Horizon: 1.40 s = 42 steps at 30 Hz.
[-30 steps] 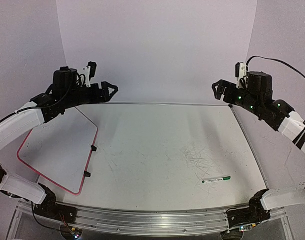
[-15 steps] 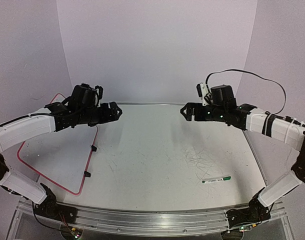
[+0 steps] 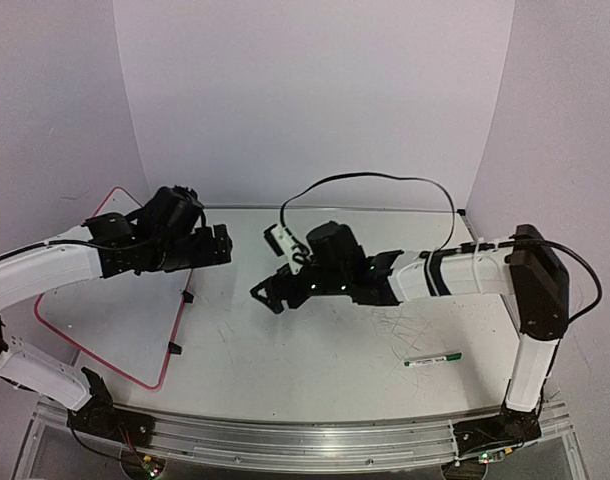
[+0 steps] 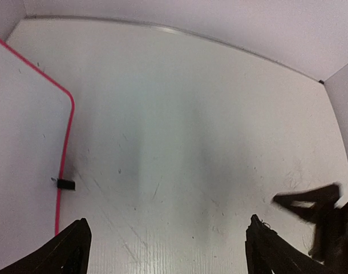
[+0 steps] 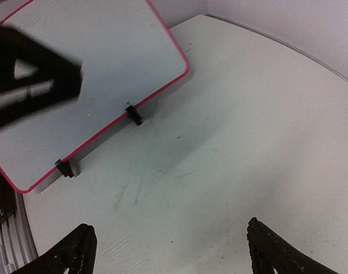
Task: Write a sentence on the whiteboard
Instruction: Move the whiteboard stand to the center of the board.
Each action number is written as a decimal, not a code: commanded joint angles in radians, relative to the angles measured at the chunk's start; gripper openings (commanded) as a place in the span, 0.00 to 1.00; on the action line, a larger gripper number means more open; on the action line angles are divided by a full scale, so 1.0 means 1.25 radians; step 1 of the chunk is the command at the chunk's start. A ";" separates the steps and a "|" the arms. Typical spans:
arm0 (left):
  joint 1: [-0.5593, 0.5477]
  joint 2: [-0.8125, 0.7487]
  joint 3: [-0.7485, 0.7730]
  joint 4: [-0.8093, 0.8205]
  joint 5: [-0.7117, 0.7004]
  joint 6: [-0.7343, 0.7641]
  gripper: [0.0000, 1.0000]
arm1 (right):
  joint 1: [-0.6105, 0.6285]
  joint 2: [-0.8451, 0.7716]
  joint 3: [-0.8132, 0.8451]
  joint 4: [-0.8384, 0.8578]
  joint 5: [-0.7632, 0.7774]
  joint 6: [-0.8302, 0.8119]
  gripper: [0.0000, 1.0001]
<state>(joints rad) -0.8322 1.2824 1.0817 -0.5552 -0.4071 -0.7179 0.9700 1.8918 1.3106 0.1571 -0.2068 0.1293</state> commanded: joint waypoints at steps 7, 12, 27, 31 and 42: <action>0.002 -0.202 0.144 0.012 -0.123 0.218 0.99 | 0.177 0.241 0.172 0.258 -0.043 -0.039 0.82; 0.002 -0.243 0.148 0.013 -0.057 0.263 0.99 | 0.217 0.369 0.290 0.276 -0.002 -0.047 0.79; 0.002 -0.353 0.079 0.023 0.019 0.256 0.99 | 0.218 0.547 0.462 0.174 -0.023 -0.171 0.68; 0.002 -0.363 0.076 0.026 0.022 0.265 0.99 | 0.218 0.580 0.501 0.163 -0.015 -0.170 0.63; 0.002 -0.364 0.064 0.034 0.013 0.267 0.99 | 0.218 0.659 0.629 0.094 -0.005 -0.174 0.49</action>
<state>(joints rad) -0.8310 0.8425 1.1691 -0.5407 -0.3770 -0.3973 1.2396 2.6907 2.0319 0.2990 -0.2215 -0.0785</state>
